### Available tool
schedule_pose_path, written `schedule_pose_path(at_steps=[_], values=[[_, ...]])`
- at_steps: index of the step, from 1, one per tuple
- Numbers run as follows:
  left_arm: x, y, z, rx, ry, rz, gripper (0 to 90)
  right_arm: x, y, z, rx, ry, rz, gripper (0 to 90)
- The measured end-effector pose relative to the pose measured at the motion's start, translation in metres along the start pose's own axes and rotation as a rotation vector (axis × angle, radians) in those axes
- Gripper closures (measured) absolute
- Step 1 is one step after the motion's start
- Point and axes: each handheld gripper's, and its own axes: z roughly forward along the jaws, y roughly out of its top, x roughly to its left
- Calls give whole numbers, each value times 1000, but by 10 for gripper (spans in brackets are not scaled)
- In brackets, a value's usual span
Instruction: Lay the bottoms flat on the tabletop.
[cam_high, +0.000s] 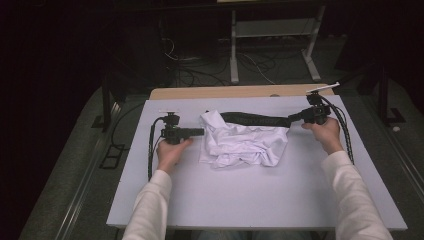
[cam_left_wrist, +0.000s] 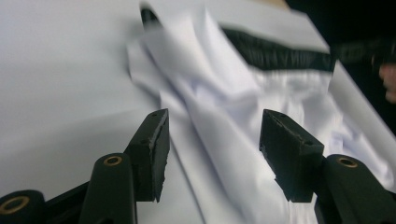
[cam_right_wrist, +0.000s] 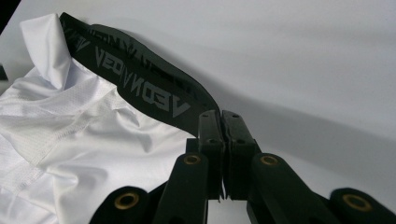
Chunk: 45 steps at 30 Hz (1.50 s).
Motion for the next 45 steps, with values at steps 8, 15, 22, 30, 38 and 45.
schedule_pose_path(at_steps=[8, 15, 22, 30, 38, 45], values=[[-17, -22, 6, 123, -1, 49, 405, 3, -1, -2, -5, 5, -4, 863], [-30, -27, 26, 101, -96, -26, 503, 4, -2, -3, -13, 13, -7, 863], [-58, -23, 29, 176, -5, 113, 819, 7, -4, -6, -10, 20, -27, 863], [-116, -56, -18, 284, -47, 299, 819, 7, -5, -19, -19, 11, -32, 863], [-137, -88, -7, 404, -127, 315, 811, 11, -10, -19, -1, 7, -46, 863], [-127, -67, -23, 331, -143, 281, 539, 7, -15, -18, 14, 4, -44, 863]])
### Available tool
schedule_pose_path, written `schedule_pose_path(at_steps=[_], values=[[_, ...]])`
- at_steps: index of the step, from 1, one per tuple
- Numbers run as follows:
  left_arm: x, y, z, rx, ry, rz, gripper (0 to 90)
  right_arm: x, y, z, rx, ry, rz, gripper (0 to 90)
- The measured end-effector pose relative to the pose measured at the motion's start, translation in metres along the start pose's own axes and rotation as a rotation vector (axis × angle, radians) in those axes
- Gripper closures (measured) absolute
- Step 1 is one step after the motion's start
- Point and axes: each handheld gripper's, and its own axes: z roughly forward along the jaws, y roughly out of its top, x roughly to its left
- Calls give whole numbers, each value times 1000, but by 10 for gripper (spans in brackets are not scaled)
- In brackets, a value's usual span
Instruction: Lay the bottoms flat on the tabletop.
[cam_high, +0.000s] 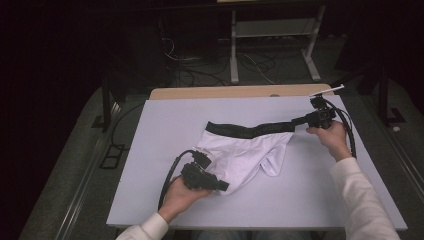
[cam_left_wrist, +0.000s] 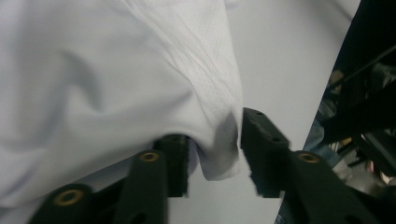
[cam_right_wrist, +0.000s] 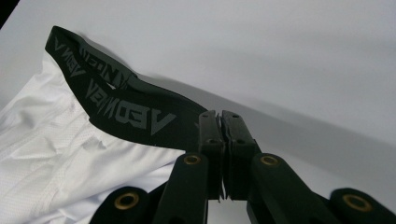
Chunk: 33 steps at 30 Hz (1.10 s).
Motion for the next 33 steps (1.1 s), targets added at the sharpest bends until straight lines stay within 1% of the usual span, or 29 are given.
schedule_pose_path(at_steps=[1, 3, 4, 6, 8, 9, 11, 13, 15, 18, 20, 21, 23, 25, 27, 28, 29, 31, 32, 33], values=[[3, 4, -7, -21, 14, 12, 508, -1, -1, 0, -1, -1, 1, 863], [8, 11, -17, -61, 28, 17, 477, -3, -1, -1, -8, 3, 8, 863], [12, 14, -22, -89, 31, 13, 461, -3, -2, -1, -7, 1, 11, 863], [23, 21, -32, -151, 21, -7, 419, -3, -2, -1, -10, 2, 8, 863], [35, 27, -41, -206, 23, -16, 412, -2, -1, -1, -14, 2, 3, 863], [41, 31, -45, -228, 32, -26, 407, -2, -1, -1, -15, 2, 0, 863], [54, 37, -50, -271, 56, -31, 406, -1, 0, 0, -17, 2, 1, 863], [67, 44, -52, -305, 74, -50, 395, 0, 0, 1, -20, 5, 0, 863], [80, 50, -53, -343, 79, -70, 395, -1, 0, 3, -19, 6, 1, 863], [97, 59, -52, -374, 109, -84, 389, -1, -1, 4, -20, 6, 2, 863], [108, 65, -49, -388, 123, -100, 389, -2, 0, 5, -23, 10, -1, 863], [114, 68, -48, -391, 135, -103, 389, -1, 0, 6, -25, 11, -1, 863], [125, 74, -42, -394, 144, -101, 392, -2, 1, 6, -30, 13, 0, 863], [136, 78, -33, -405, 156, -104, 403, -3, 1, 8, -38, 20, 3, 863], [147, 82, -20, -405, 165, -127, 409, -5, 1, 11, -41, 26, 12, 863], [153, 83, -12, -393, 174, -142, 410, -6, 0, 13, -41, 26, 15, 863], [157, 83, -7, -381, 182, -149, 410, -6, 0, 15, -38, 27, 23, 863], [166, 82, 5, -351, 213, -164, 410, -6, 0, 17, -31, 27, 23, 863], [169, 81, 11, -337, 211, -175, 425, -6, 0, 18, -27, 26, 20, 863], [173, 79, 15, -325, 192, -182, 437, -6, 0, 17, -27, 27, 18, 863]])
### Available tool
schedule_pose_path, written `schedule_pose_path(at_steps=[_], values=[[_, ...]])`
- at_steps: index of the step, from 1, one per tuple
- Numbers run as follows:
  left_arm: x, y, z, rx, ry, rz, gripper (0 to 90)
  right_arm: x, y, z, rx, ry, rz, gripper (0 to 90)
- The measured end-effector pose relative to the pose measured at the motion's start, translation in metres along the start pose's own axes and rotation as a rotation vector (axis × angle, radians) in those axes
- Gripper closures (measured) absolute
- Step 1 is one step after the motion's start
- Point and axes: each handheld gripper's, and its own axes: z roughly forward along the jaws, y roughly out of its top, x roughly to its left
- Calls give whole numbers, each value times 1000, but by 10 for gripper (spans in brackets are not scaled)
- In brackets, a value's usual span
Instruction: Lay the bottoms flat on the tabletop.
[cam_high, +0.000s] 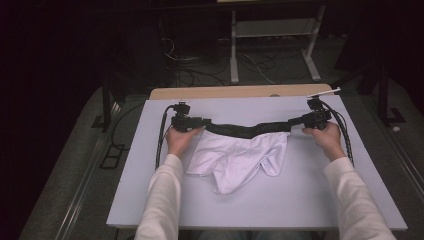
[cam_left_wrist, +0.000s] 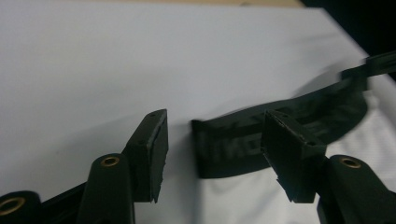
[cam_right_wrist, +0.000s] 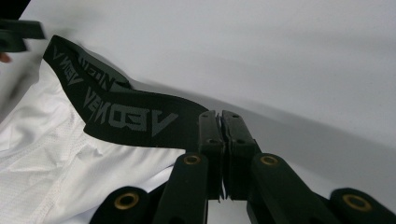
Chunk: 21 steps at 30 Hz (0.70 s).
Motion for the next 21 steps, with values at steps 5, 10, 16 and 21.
schedule_pose_path(at_steps=[5, 10, 16, 21], values=[[0, -6, 16, 57, -45, 25, 708, -6, 4, -1, 4, 8, 3, 863], [-5, 10, 7, 9, 6, 29, 848, -11, 27, -2, 8, -2, 21, 863], [-12, 39, -25, -146, 65, 37, 849, -1, 57, -2, 9, -39, -6, 863], [-15, 62, -43, -244, 129, 41, 848, 16, 89, -8, -28, -84, -33, 861]])
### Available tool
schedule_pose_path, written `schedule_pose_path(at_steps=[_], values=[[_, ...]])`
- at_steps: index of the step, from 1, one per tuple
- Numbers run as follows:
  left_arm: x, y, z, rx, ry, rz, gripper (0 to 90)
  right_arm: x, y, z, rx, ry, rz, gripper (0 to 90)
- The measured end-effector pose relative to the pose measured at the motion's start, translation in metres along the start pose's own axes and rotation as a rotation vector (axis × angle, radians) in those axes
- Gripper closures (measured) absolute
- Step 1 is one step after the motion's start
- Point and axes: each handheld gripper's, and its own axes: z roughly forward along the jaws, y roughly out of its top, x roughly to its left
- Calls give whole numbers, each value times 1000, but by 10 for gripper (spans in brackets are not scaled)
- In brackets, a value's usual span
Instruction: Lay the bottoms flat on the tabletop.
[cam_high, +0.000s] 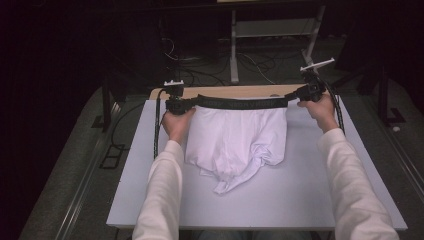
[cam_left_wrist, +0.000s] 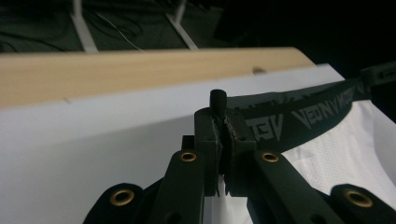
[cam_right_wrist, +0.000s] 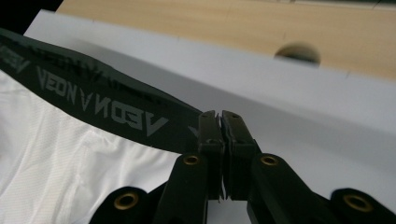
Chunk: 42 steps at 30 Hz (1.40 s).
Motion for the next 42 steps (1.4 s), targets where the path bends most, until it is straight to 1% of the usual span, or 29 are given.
schedule_pose_path(at_steps=[2, 4, 6, 7, 11, 14, 16, 17, 18, 19, 20, 21, 22, 23, 24, 25, 26, 27, 28, 31, 33, 35, 37, 39, 40, 42], values=[[-2, 8, -1, -21, 7, 11, 847, 9, 11, -3, -22, -38, -28, 861], [-4, 16, -1, -22, 23, 39, 847, 17, 21, -5, -31, -84, -57, 861], [-5, 22, -2, -36, 18, 51, 846, 22, 30, -10, -47, -109, -68, 861], [-4, 24, -3, -41, 22, 52, 846, 24, 34, -12, -60, -113, -69, 861], [-1, 33, -7, -60, 27, 47, 846, 28, 44, -18, -100, -100, -59, 862], [2, 35, -7, -68, 25, 38, 846, 28, 47, -15, -121, -86, -52, 862], [5, 36, -6, -72, 7, 26, 843, 27, 46, -12, -133, -72, -44, 862], [8, 35, -6, -82, -16, 10, 836, 27, 45, -10, -138, -68, -45, 862], [11, 33, -5, -87, -37, -16, 801, 27, 43, -8, -153, -62, -45, 856], [16, 30, -4, -92, -48, -49, 729, 27, 40, -6, -173, -49, -43, 814], [19, 25, -1, -93, -45, -84, 618, 26, 36, -3, -186, -44, -29, 697], [23, 18, 2, -83, -43, -111, 537, 25, 31, 1, -195, -56, -7, 636], [26, 10, 4, -79, -51, -122, 534, 24, 24, 5, -205, -60, 4, 615], [28, 1, 6, -81, -55, -130, 525, 23, 16, 8, -216, -50, 10, 598], [29, -6, 7, -74, -47, -133, 481, 21, 8, 11, -224, -41, 11, 584], [30, -13, 9, -62, -44, -128, 452, 20, 1, 14, -219, -35, 11, 569], [31, -19, 10, -42, -43, -120, 437, 18, -5, 16, -208, -38, 10, 555], [31, -24, 10, -33, -37, -117, 412, 16, -11, 18, -198, -40, 8, 543], [31, -28, 9, -29, -30, -108, 382, 15, -17, 18, -203, -38, 7, 530], [26, -36, 3, -42, -39, -100, 342, 11, -31, 14, -221, -28, 23, 480], [23, -38, -3, -57, -52, -95, 303, 11, -40, 11, -232, -18, 29, 452], [18, -39, -10, -78, -70, -83, 270, 11, -49, 8, -232, -10, 27, 402], [14, -41, -17, -93, -76, -73, 241, 11, -57, 5, -238, 9, 23, 379], [12, -44, -22, -104, -92, -84, 204, 13, -64, 2, -238, 18, 20, 294], [11, -45, -23, -108, -101, -91, 193, 13, -68, 0, -238, 23, 15, 233], [10, -49, -26, -108, -119, -97, 158, 15, -75, -2, -219, 26, 1, 118]])
